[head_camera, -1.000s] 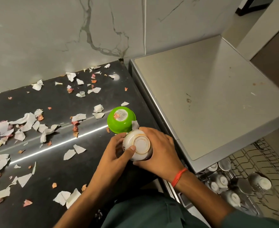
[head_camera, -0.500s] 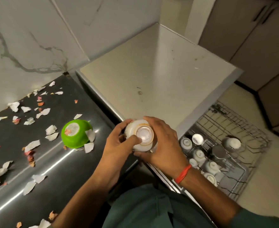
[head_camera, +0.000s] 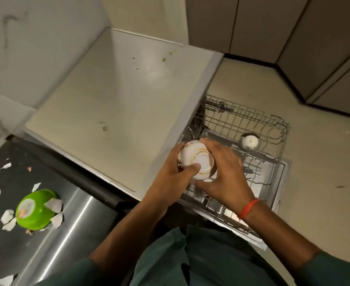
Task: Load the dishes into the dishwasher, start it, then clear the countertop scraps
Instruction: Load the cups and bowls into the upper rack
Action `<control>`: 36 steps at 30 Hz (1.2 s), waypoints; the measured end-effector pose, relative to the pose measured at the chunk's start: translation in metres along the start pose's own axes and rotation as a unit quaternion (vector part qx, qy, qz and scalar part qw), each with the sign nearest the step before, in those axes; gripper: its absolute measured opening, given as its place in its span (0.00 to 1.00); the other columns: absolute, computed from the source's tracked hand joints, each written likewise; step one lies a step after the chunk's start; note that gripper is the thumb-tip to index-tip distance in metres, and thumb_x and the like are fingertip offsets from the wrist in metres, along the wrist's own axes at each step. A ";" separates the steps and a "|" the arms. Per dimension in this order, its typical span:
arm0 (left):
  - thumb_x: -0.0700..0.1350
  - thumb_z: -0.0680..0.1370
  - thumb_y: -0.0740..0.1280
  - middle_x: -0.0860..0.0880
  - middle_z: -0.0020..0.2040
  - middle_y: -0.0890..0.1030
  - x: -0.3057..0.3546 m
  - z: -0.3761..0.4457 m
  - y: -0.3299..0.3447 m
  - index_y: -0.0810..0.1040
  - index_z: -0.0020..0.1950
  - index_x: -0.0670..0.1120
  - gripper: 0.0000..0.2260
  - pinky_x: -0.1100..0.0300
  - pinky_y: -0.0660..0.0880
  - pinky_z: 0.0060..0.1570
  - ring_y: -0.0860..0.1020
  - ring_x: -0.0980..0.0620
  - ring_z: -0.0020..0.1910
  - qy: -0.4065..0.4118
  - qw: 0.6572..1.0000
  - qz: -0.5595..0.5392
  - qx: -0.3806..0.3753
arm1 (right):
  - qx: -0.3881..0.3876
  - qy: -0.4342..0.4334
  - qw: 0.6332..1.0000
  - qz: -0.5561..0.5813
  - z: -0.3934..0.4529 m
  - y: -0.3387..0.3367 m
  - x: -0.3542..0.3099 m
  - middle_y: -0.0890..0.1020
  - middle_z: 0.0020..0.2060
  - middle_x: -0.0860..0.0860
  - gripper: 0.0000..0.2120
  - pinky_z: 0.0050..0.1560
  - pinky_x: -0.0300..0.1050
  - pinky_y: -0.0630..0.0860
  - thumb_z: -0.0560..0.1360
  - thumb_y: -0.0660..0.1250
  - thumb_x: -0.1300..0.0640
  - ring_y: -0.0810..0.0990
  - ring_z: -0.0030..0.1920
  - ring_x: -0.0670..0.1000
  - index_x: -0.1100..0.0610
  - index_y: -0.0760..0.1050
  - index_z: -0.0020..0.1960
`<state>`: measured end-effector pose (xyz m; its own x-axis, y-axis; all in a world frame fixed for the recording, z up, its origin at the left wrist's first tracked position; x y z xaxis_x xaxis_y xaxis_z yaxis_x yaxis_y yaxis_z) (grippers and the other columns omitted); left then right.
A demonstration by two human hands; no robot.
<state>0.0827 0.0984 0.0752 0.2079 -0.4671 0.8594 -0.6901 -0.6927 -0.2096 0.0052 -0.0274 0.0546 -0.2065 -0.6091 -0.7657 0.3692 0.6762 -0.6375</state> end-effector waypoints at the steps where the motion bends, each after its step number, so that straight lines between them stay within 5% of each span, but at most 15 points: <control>1: 0.47 0.80 0.71 0.56 0.64 0.78 0.003 0.004 0.008 0.67 0.74 0.59 0.24 0.59 0.82 0.55 0.80 0.56 0.60 0.002 1.000 0.011 -0.001 | 0.003 0.006 1.000 -0.005 -0.001 -0.003 0.006 0.71 0.71 0.44 0.45 0.69 0.62 0.65 0.63 0.80 0.45 0.69 0.71 0.49 0.47 0.64 0.76; 7: 0.43 0.80 0.71 0.50 0.63 0.80 0.010 0.030 0.034 0.69 0.73 0.55 0.22 0.45 0.81 0.60 0.81 0.49 0.61 -0.022 0.999 0.026 -0.024 | 0.031 0.031 0.999 -0.006 -0.001 -0.015 0.035 0.69 0.73 0.44 0.47 0.70 0.63 0.66 0.63 0.81 0.43 0.67 0.73 0.51 0.46 0.62 0.77; 13: 0.40 0.82 0.68 0.48 0.62 0.81 0.007 0.055 0.044 0.71 0.71 0.54 0.19 0.55 0.83 0.51 0.84 0.51 0.57 -0.044 0.996 -0.005 -0.075 | 0.049 0.065 0.997 -0.007 0.007 -0.014 0.051 0.67 0.75 0.45 0.47 0.72 0.59 0.66 0.65 0.80 0.45 0.64 0.75 0.50 0.46 0.61 0.78; 17: 0.38 0.83 0.66 0.45 0.63 0.80 0.007 0.081 0.048 0.72 0.64 0.56 0.16 0.61 0.82 0.42 0.84 0.49 0.56 -0.060 0.993 -0.034 -0.093 | 0.058 0.087 0.994 -0.001 0.020 -0.009 0.062 0.65 0.76 0.48 0.46 0.74 0.49 0.65 0.66 0.81 0.51 0.62 0.77 0.50 0.48 0.61 0.78; 21: 0.36 0.83 0.64 0.44 0.67 0.78 0.000 0.115 0.050 0.68 0.74 0.48 0.20 0.58 0.84 0.44 0.81 0.45 0.62 -0.090 0.990 -0.047 -0.097 | 0.047 0.138 0.989 0.025 0.039 0.004 0.076 0.63 0.77 0.48 0.47 0.72 0.43 0.64 0.67 0.80 0.56 0.60 0.78 0.49 0.46 0.59 0.79; 26: 0.35 0.84 0.62 0.44 0.64 0.79 -0.013 0.156 0.060 0.69 0.73 0.46 0.18 0.67 0.78 0.33 0.81 0.48 0.57 -0.119 0.987 -0.058 -0.089 | 0.111 0.231 0.959 0.119 0.056 0.010 0.100 0.74 0.64 0.44 0.40 0.56 0.20 0.63 0.67 0.80 0.60 0.71 0.62 0.40 0.52 0.67 0.75; 29: 0.35 0.84 0.61 0.48 0.59 0.80 -0.026 0.181 0.078 0.69 0.67 0.52 0.15 0.55 0.84 0.49 0.80 0.47 0.59 -0.135 0.985 -0.040 -0.095 | 0.131 0.331 0.915 0.190 0.059 0.017 0.128 0.76 0.56 0.38 0.35 0.58 0.28 0.71 0.69 0.79 0.59 0.75 0.57 0.40 0.52 0.70 0.73; 31: 0.36 0.83 0.61 0.49 0.59 0.80 -0.039 0.194 0.090 0.68 0.70 0.53 0.18 0.45 0.80 0.61 0.80 0.46 0.60 -0.161 0.980 -0.031 -0.110 | 0.130 0.395 0.874 0.251 0.061 0.024 0.148 0.78 0.59 0.42 0.33 0.65 0.45 0.75 0.72 0.77 0.59 0.77 0.60 0.45 0.51 0.69 0.74; 36: 0.35 0.82 0.59 0.44 0.63 0.79 -0.058 0.224 0.111 0.65 0.76 0.52 0.24 0.46 0.80 0.60 0.80 0.43 0.61 -0.185 0.976 0.003 -0.118 | 0.124 0.476 0.814 0.309 0.072 0.039 0.188 0.78 0.65 0.49 0.34 0.67 0.55 0.76 0.73 0.74 0.60 0.79 0.62 0.50 0.51 0.67 0.76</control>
<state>0.1494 -0.0740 -0.1022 0.4089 -0.6671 0.6227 -0.8235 -0.5638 -0.0632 0.0465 -0.1451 -0.1080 -0.4769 0.4935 -0.7273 0.8165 0.5551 -0.1586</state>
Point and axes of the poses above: each hand's wrist, its own z-axis towards the middle knuckle, its own y-axis out of the palm, x = y × z, the point moved 6 cm from there along z, towards the middle knuckle
